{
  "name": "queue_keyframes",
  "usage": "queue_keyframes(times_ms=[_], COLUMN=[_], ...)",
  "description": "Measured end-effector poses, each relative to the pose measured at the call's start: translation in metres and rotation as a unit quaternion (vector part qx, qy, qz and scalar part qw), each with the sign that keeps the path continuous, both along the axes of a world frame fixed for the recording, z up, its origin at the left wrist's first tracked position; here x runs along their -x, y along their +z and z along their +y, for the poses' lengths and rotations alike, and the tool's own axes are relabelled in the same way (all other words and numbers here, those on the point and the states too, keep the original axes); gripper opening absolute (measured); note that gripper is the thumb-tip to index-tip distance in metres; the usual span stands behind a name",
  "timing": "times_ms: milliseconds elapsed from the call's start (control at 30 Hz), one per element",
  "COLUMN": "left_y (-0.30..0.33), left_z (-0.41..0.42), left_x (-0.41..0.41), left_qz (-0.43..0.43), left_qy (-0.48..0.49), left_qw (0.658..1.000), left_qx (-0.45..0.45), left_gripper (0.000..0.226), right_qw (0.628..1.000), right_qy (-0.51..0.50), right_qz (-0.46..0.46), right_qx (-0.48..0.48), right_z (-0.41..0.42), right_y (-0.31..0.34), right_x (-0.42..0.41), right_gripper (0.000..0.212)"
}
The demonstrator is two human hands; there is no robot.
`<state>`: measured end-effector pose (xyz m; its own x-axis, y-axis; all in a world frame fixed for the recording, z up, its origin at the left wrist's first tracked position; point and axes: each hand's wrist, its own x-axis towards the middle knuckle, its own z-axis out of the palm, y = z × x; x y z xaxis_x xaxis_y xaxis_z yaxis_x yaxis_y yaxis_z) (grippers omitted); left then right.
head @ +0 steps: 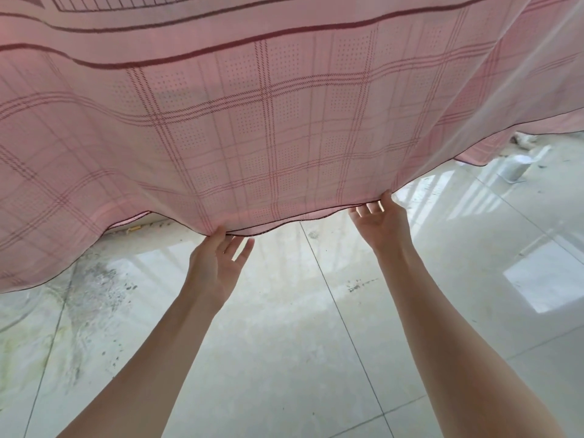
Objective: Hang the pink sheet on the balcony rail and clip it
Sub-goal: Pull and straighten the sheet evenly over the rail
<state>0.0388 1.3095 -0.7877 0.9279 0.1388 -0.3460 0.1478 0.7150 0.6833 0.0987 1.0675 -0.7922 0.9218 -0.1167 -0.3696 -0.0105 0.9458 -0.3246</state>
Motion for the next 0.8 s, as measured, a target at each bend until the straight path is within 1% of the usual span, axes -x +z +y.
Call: queue_keyframes(times_ms=[133,233,367,467,533,600,700,800], left_y=[0.007,0.010,0.012,0.012,0.012,0.013,0.020,0.028], left_z=[-0.012,-0.017,-0.020,-0.017,-0.014,-0.010,-0.003,0.010], left_x=[-0.005,-0.009,-0.010,-0.009,-0.008,-0.008,-0.004,0.001], left_qz=[0.036,0.061,0.055,0.052,0.055,0.063,0.094,0.129], left_qy=[0.039,0.072,0.076,0.076,0.081,0.084,0.080,0.069], left_qw=[0.996,0.990,0.986,0.984,0.984,0.983,0.980,0.976], left_qx=[-0.077,-0.105,-0.141,-0.150,-0.148,-0.152,-0.158,-0.165], left_gripper=[0.020,0.020,0.023,0.028,0.029,0.028,0.026,0.025], right_qw=[1.000,0.999,0.998,0.997,0.997,0.996,0.994,0.990], right_qy=[-0.021,-0.035,-0.063,-0.070,-0.065,-0.062,-0.045,-0.023], right_qz=[-0.011,-0.008,0.001,0.004,0.005,0.023,0.057,0.081], right_qx=[0.005,0.000,-0.006,-0.010,-0.034,-0.068,-0.081,-0.112], right_z=[-0.008,-0.013,-0.012,-0.011,-0.008,-0.005,-0.001,0.006], right_y=[-0.005,-0.007,-0.005,-0.004,-0.003,-0.001,0.009,0.029], right_x=[0.002,0.005,0.007,0.004,0.003,0.005,0.020,0.032], right_gripper=[0.015,0.016,0.017,0.016,0.015,0.019,0.013,0.014])
